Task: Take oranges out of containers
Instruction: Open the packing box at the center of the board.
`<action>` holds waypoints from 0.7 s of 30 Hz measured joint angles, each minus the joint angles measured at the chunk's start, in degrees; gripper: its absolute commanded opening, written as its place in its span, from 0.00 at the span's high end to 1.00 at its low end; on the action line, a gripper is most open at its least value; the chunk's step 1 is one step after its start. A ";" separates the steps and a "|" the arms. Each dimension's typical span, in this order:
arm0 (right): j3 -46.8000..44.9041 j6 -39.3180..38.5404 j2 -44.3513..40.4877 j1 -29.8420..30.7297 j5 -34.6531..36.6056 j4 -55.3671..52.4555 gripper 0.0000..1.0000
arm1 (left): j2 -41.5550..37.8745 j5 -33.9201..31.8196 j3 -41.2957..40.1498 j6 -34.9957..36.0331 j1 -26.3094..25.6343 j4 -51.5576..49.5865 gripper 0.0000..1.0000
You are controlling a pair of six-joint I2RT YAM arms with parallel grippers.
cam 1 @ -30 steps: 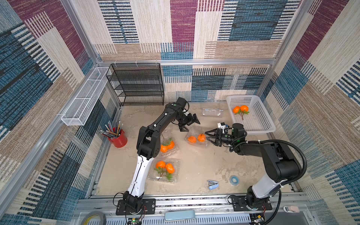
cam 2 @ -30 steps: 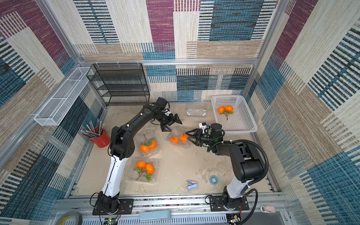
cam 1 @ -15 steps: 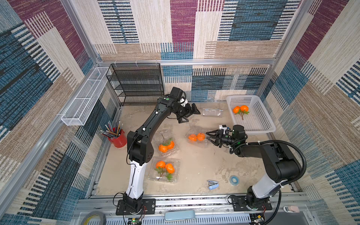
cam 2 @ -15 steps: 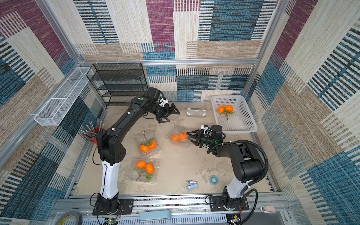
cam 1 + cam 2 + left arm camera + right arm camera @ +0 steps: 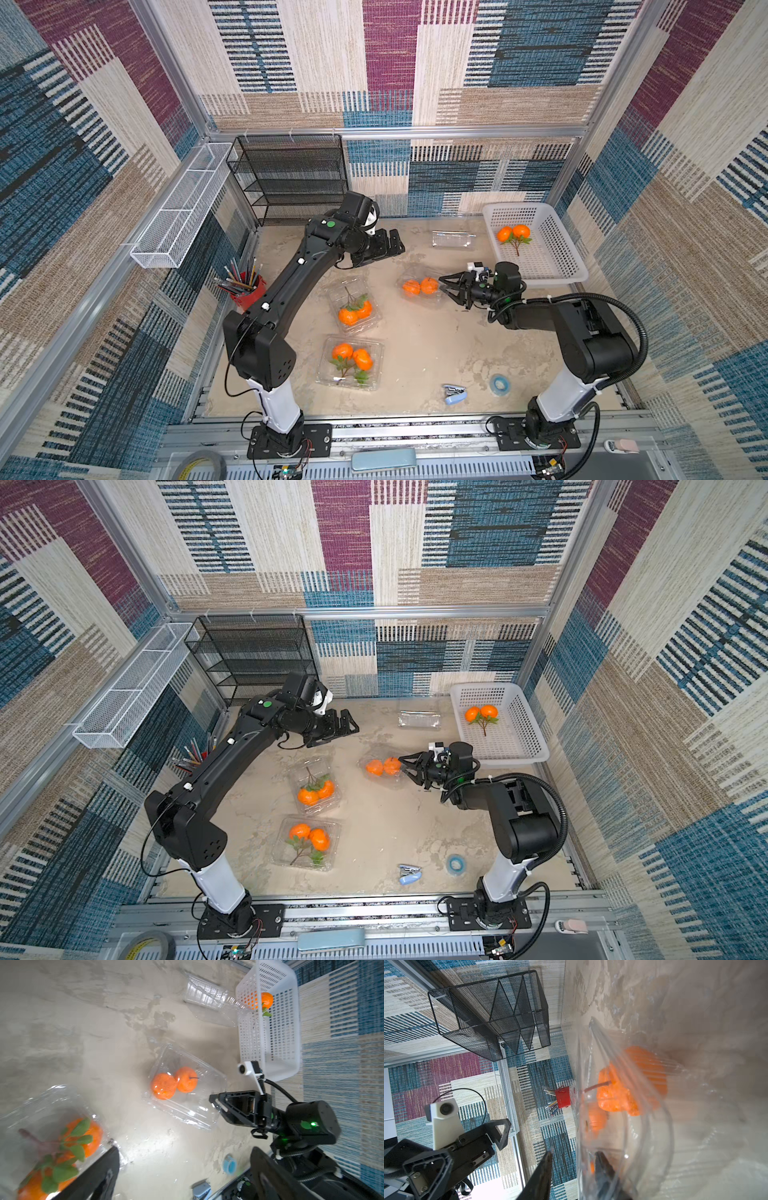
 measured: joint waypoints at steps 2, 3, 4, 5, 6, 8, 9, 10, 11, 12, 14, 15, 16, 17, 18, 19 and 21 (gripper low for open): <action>1.16 0.24 0.55 0.00 0.28 -0.09 0.64 | -3.93 -4.57 -4.92 -0.15 0.31 2.49 0.01; 1.77 0.28 0.81 0.00 0.50 -0.07 0.64 | -5.44 -5.92 -7.08 -0.44 0.57 3.72 0.01; 2.29 0.42 1.03 0.00 0.66 -0.07 0.65 | -7.21 -7.41 -9.88 -0.70 1.16 5.57 0.01; 2.73 0.42 1.18 0.00 0.74 -0.13 0.65 | -8.46 -8.41 -11.98 -1.09 1.81 6.78 0.01; 3.15 0.42 1.44 0.00 0.98 -0.13 0.65 | -9.86 -8.94 -14.78 -2.21 2.84 8.59 0.01; 3.63 0.42 1.99 0.00 1.64 -0.20 0.66 | -12.04 -9.07 -19.96 -5.09 5.05 11.93 0.01; 3.69 0.42 2.16 0.00 1.75 -0.24 0.66 | -12.59 -8.24 -22.25 -6.19 6.45 13.97 0.01; 3.74 0.42 2.40 0.02 2.03 -0.28 0.67 | -12.72 -6.60 -24.13 -7.37 7.58 15.78 0.01; 3.74 0.66 2.64 0.02 2.14 -0.22 0.67 | -12.44 -5.38 -25.27 -8.55 8.35 16.92 0.01; 3.74 1.14 2.86 0.02 2.16 -0.04 0.67 | -11.78 -3.87 -25.81 -9.53 8.70 17.92 0.01; 3.54 2.58 3.10 0.02 2.64 0.61 0.67 | -10.23 0.50 -26.60 -11.28 8.59 20.79 0.01; 3.37 3.41 3.19 0.02 2.84 1.25 0.67 | -9.35 2.71 -27.30 -12.74 8.44 22.82 0.00; 3.13 4.55 3.21 0.04 3.28 1.88 0.67 | -8.52 4.87 -28.35 -14.43 8.09 24.83 0.00; 2.93 5.64 3.21 0.04 3.67 2.45 0.67 | -7.98 6.51 -29.33 -16.09 7.69 26.34 0.01; 2.84 6.73 3.21 0.04 4.11 2.91 0.67 | -7.52 7.98 -30.38 -18.01 7.30 27.98 0.01; 2.84 7.87 3.21 0.04 4.59 3.28 0.68 | -7.08 9.40 -31.43 -20.20 6.71 29.86 0.01; 2.82 10.32 3.21 0.15 5.62 4.35 0.70 | -6.60 11.23 -32.37 -23.37 5.55 32.72 0.00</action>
